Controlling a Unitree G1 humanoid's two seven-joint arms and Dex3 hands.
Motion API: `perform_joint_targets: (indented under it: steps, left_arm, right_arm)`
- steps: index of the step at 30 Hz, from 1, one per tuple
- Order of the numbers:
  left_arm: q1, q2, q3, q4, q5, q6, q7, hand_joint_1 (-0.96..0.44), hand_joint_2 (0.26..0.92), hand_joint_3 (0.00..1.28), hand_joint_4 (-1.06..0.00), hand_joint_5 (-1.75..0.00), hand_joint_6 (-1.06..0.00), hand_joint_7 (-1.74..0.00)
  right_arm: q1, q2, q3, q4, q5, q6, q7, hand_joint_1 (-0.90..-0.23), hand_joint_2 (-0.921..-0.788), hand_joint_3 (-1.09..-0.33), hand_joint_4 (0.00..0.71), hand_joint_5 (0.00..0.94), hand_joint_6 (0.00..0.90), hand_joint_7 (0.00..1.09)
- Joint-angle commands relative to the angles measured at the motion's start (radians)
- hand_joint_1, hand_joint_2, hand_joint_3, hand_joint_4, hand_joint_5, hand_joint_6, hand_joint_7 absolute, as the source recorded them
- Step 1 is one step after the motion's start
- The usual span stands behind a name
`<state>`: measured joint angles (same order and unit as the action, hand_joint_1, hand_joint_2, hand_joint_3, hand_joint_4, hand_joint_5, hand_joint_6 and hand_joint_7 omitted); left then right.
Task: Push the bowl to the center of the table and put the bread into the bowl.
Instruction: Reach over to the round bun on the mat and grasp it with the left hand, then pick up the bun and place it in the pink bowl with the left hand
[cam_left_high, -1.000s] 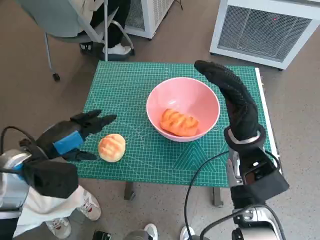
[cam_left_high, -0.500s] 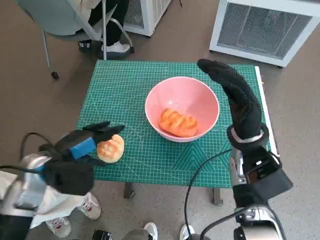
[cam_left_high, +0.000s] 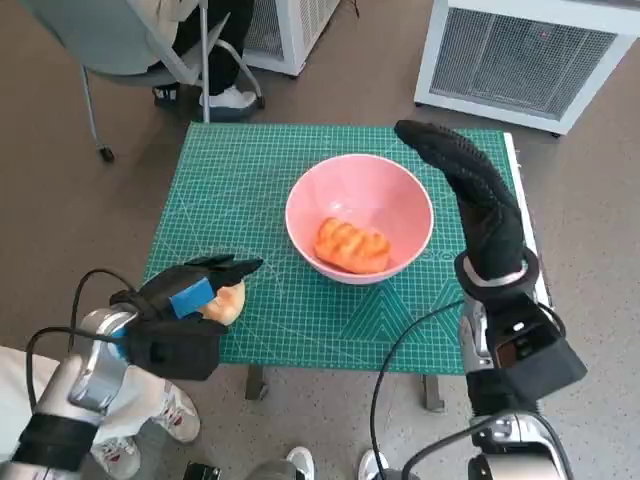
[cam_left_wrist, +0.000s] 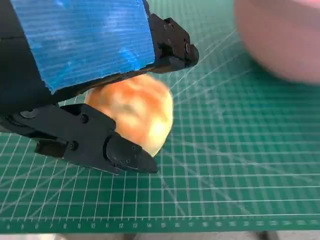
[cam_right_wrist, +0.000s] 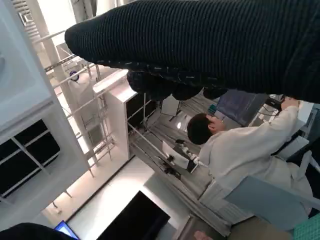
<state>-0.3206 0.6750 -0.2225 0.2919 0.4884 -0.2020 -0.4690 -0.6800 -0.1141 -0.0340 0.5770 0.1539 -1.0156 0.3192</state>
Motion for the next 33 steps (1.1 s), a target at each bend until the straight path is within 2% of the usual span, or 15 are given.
perform_joint_targets:
  steps: [1,2,3,4,5,7,10,19,33]
  left_arm:
    - [-0.032,-0.003,-0.021,0.062,0.036,0.016,0.025,-0.08,0.914,0.05,-0.55,-0.10,-0.56,-0.20]
    - [-0.037,-0.002,-0.022,0.071,0.037,0.013,0.031,-0.08,0.916,0.06,-0.57,-0.11,-0.56,-0.25]
    - [-0.040,-0.002,-0.022,0.078,0.038,0.010,0.036,-0.05,0.918,0.13,-0.55,-0.55,-0.51,-0.67]
    - [-0.043,0.001,-0.017,0.082,0.037,0.003,0.047,-0.03,0.919,0.18,-0.51,-0.84,-0.46,-0.95]
    - [-0.045,0.003,-0.015,0.086,0.036,-0.003,0.055,-0.02,0.920,0.19,-0.54,-1.01,-0.46,-1.09]
    - [-0.045,0.009,-0.004,0.083,0.029,-0.014,0.073,-0.01,0.920,0.18,-0.58,-1.14,-0.47,-1.18]
    - [-0.041,0.014,0.019,0.057,0.014,-0.023,0.100,0.00,0.920,0.15,-0.63,-1.21,-0.50,-1.22]
    - [-0.053,0.023,0.089,-0.015,-0.007,-0.045,0.161,0.00,0.920,0.14,-0.58,-1.32,-0.58,-1.18]
    - [-0.128,0.000,0.178,-0.185,-0.049,0.007,0.174,0.00,0.921,0.12,-0.62,-1.23,-0.57,-1.24]
  right_arm:
    - [0.018,-0.005,0.000,0.010,0.004,0.012,0.012,-0.621,-0.921,-0.888,0.072,0.508,-0.001,0.76]
    - [0.019,-0.005,0.000,0.010,0.003,0.012,0.012,-0.621,-0.921,-0.889,0.072,0.508,-0.001,0.76]
    - [0.019,-0.005,0.000,0.010,0.003,0.013,0.012,-0.621,-0.921,-0.889,0.071,0.509,-0.001,0.76]
    - [0.019,-0.005,0.000,0.009,0.003,0.013,0.012,-0.621,-0.921,-0.889,0.071,0.510,-0.001,0.76]
    - [0.019,-0.004,0.000,0.009,0.003,0.014,0.012,-0.622,-0.921,-0.889,0.071,0.511,-0.001,0.76]
    - [0.021,-0.004,0.000,0.007,0.002,0.014,0.011,-0.624,-0.921,-0.889,0.071,0.512,-0.001,0.76]
    - [0.022,-0.003,0.000,0.005,-0.001,0.015,0.010,-0.627,-0.921,-0.888,0.072,0.515,-0.001,0.76]
    - [0.021,-0.002,0.003,0.002,-0.007,0.014,0.009,-0.628,-0.921,-0.892,0.067,0.525,-0.001,0.76]
    - [0.018,0.000,0.004,0.010,-0.002,0.008,0.014,-0.620,-0.921,-0.898,0.057,0.546,-0.001,0.76]
